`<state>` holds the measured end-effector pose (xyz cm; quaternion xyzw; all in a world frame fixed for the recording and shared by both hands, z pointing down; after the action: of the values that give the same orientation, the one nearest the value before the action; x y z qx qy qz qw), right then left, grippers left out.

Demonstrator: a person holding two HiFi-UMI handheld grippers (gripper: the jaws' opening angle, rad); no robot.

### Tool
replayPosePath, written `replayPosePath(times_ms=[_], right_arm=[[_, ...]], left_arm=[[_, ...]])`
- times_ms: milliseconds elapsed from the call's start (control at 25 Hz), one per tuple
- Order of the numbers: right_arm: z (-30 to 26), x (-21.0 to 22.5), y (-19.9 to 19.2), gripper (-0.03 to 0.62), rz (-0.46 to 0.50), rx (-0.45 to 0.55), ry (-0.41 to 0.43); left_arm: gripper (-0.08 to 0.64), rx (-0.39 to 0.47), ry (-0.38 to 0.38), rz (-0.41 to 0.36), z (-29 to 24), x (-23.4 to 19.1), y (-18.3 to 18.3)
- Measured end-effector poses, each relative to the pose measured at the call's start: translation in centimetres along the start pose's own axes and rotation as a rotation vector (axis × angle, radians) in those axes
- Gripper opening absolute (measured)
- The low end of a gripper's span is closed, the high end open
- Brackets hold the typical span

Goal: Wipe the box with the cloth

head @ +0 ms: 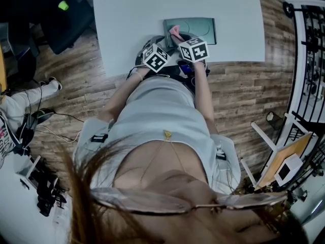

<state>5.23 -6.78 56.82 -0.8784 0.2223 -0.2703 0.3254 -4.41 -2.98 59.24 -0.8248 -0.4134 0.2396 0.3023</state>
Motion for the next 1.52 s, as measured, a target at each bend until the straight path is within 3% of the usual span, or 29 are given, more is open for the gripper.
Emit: replayPosePath(times_ms=[160, 360, 800, 1080, 1520], right_arm=[[2.9, 1.9, 0.5, 0.041, 0.005, 0.055, -0.045], [6.9, 5.5, -0.1, 0.041, 0.006, 0.095, -0.189], [10.3, 10.4, -4.5, 0.041, -0.015, -0.017, -0.423], [9.8, 10.9, -5.0, 0.041, 0.017, -0.043, -0.458], [9.5, 11.0, -5.2, 0.041, -0.069, -0.008, -0.422]], left_arm=[[0.311, -0.001, 0.011, -0.004, -0.1, 0.4, 0.2], [0.311, -0.008, 0.026, -0.009, -0.2, 0.7, -0.1], [0.311, -0.013, 0.042, 0.000, -0.5, 0.9, -0.4], [0.311, -0.019, 0.042, 0.012, -0.5, 1.1, -0.6], [0.311, -0.026, 0.038, 0.017, -0.5, 1.1, -0.9]])
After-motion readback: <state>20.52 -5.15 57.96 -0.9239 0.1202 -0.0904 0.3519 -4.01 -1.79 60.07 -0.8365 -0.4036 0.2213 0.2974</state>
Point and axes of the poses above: the fingertips, and each gripper's own axes: z backward along the fingers, x to its right, y out of its top, the point moved 8 cm from there along z, backward along the fingers, and after that the axes turned 7 degrees about x, right-handed, at the moved point
